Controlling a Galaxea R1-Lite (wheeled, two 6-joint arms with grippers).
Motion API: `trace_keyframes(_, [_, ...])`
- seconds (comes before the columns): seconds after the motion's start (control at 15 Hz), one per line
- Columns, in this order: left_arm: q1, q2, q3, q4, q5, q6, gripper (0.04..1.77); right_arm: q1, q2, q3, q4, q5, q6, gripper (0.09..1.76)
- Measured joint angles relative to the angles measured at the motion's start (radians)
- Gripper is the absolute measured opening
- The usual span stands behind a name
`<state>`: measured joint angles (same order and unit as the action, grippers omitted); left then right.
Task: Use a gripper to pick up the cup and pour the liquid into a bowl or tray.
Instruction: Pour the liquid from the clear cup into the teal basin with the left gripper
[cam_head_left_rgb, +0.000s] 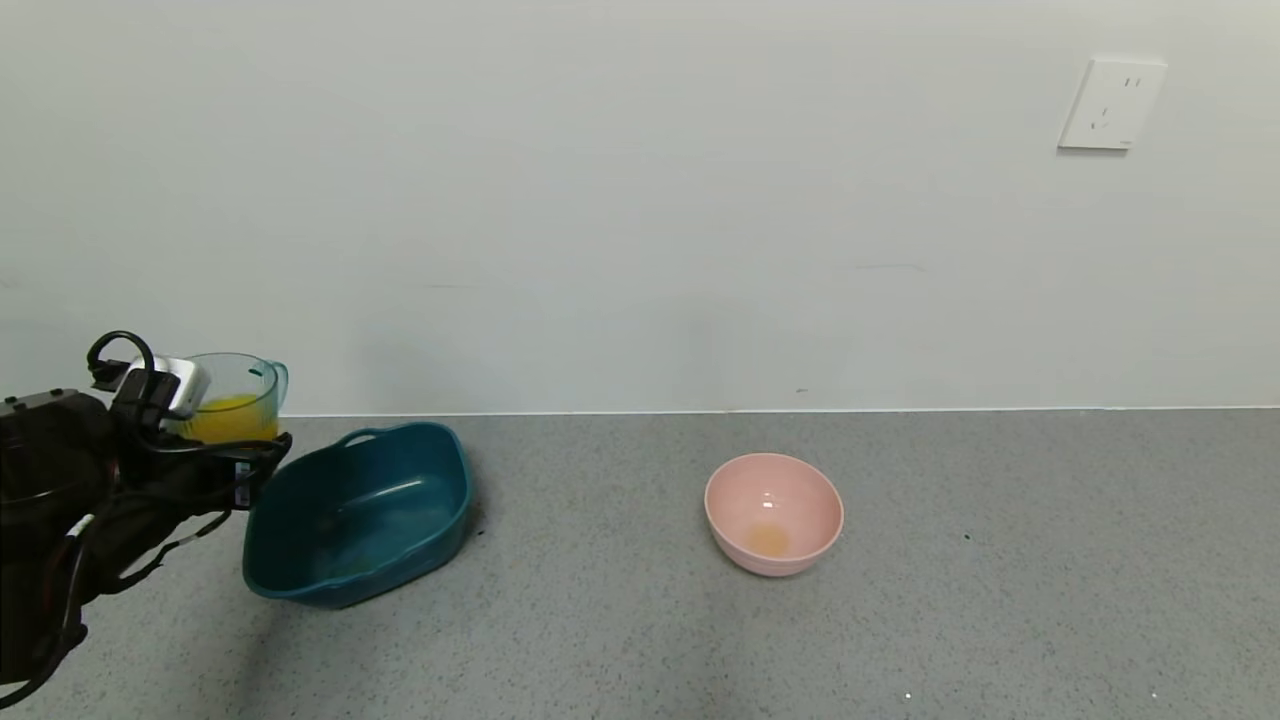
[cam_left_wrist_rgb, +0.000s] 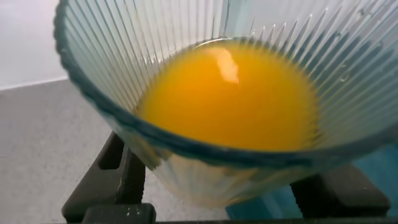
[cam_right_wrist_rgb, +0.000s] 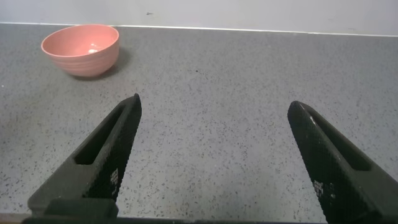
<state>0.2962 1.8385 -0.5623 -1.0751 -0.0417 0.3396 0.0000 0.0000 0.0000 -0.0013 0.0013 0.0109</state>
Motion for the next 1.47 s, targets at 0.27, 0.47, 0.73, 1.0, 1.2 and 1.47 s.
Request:
trace_keyframes(0.27, [-0.002,-0.002,0.011,-0.011,0.000,0.082,1.29,0.000,0.000,0.000,0.000,0.000,0.000,1.71])
trace_keyframes(0.47, [-0.003,-0.001,0.020,-0.027,0.000,0.153,1.29,0.000,0.000,0.000,0.000,0.000,0.000,1.71])
trace_keyframes(0.73, [-0.016,-0.001,0.036,-0.030,0.003,0.200,1.29,0.000,0.000,0.000,0.000,0.000,0.000,1.71])
trace_keyframes(1.0, [-0.023,0.001,0.043,-0.029,0.008,0.267,1.29,0.000,0.000,0.000,0.000,0.000,0.000,1.71])
trace_keyframes(1.2, [-0.024,0.003,0.044,-0.029,0.009,0.322,1.29,0.000,0.000,0.000,0.000,0.000,0.000,1.71])
trace_keyframes(1.47, [-0.025,0.004,0.049,-0.028,0.011,0.384,1.29,0.000,0.000,0.000,0.000,0.000,0.000,1.71])
